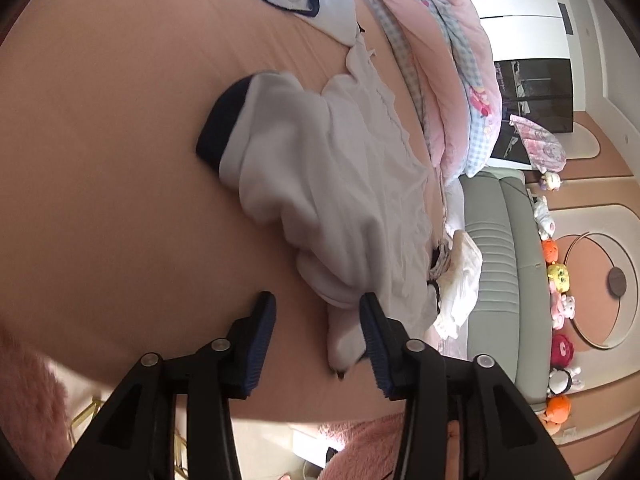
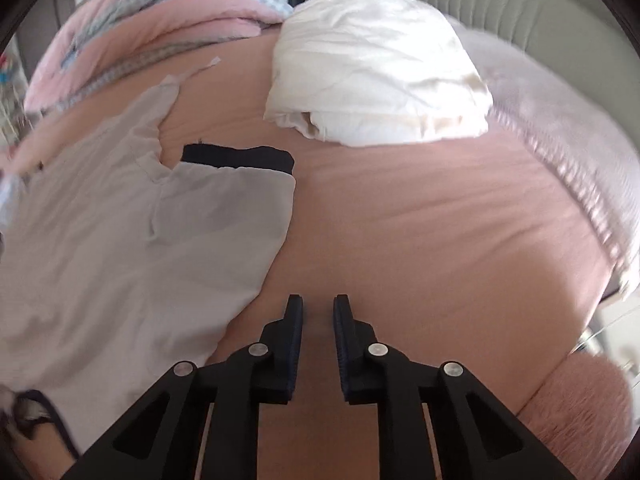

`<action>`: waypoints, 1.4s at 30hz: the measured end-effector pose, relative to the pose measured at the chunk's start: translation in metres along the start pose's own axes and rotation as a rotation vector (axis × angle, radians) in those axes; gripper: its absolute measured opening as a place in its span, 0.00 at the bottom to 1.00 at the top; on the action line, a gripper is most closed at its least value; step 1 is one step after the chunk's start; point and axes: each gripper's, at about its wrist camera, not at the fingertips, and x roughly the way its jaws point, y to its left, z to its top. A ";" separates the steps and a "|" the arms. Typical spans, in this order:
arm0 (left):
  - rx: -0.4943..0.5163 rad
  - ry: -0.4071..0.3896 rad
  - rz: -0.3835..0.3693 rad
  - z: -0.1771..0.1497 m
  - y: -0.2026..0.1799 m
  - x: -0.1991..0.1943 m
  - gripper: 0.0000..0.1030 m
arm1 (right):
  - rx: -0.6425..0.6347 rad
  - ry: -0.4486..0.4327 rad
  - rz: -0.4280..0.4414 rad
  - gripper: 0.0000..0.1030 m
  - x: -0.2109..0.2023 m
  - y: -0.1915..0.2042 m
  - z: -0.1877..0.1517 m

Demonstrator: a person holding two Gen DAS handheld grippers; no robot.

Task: Fold clothes
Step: 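Grasp the navy hem with both grippers and pull it taut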

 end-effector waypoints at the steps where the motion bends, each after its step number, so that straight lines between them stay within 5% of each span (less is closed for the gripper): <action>1: 0.008 0.010 0.001 -0.005 -0.003 0.003 0.48 | 0.053 0.025 0.083 0.23 -0.004 -0.009 -0.003; 5: 0.054 0.044 0.018 -0.022 -0.015 0.014 0.61 | 0.125 0.118 0.331 0.33 -0.016 -0.007 -0.025; 9: 0.137 0.044 0.069 -0.026 -0.029 0.018 0.70 | 0.174 0.251 0.466 0.35 -0.006 0.018 -0.053; 19: 0.103 0.044 -0.009 -0.024 -0.022 0.026 0.70 | 0.109 0.300 0.548 0.36 -0.001 0.064 -0.078; 21: 0.121 0.049 -0.021 -0.022 -0.025 0.030 0.62 | 0.140 0.279 0.574 0.32 0.006 0.065 -0.068; 23: 0.173 0.077 -0.018 -0.023 -0.032 0.036 0.29 | 0.147 0.260 0.579 0.22 0.006 0.066 -0.064; 26: 0.216 0.095 0.065 -0.033 -0.033 0.049 0.06 | 0.096 0.263 0.557 0.17 0.002 0.073 -0.068; 30: 0.239 0.058 0.045 -0.040 -0.041 0.037 0.05 | 0.045 0.286 0.543 0.11 -0.007 0.076 -0.074; 36: 0.283 0.023 0.071 -0.043 -0.046 0.006 0.05 | 0.212 0.339 0.723 0.11 -0.012 0.060 -0.057; 38: 0.290 0.038 0.186 -0.040 -0.038 0.004 0.05 | 0.155 0.344 0.656 0.11 -0.014 0.057 -0.056; 40: 0.289 0.055 0.331 -0.039 -0.032 0.011 0.05 | 0.050 0.379 0.494 0.11 -0.004 0.060 -0.065; 42: 0.277 0.082 0.367 -0.037 -0.031 0.014 0.05 | -0.008 0.413 0.406 0.01 0.009 0.061 -0.076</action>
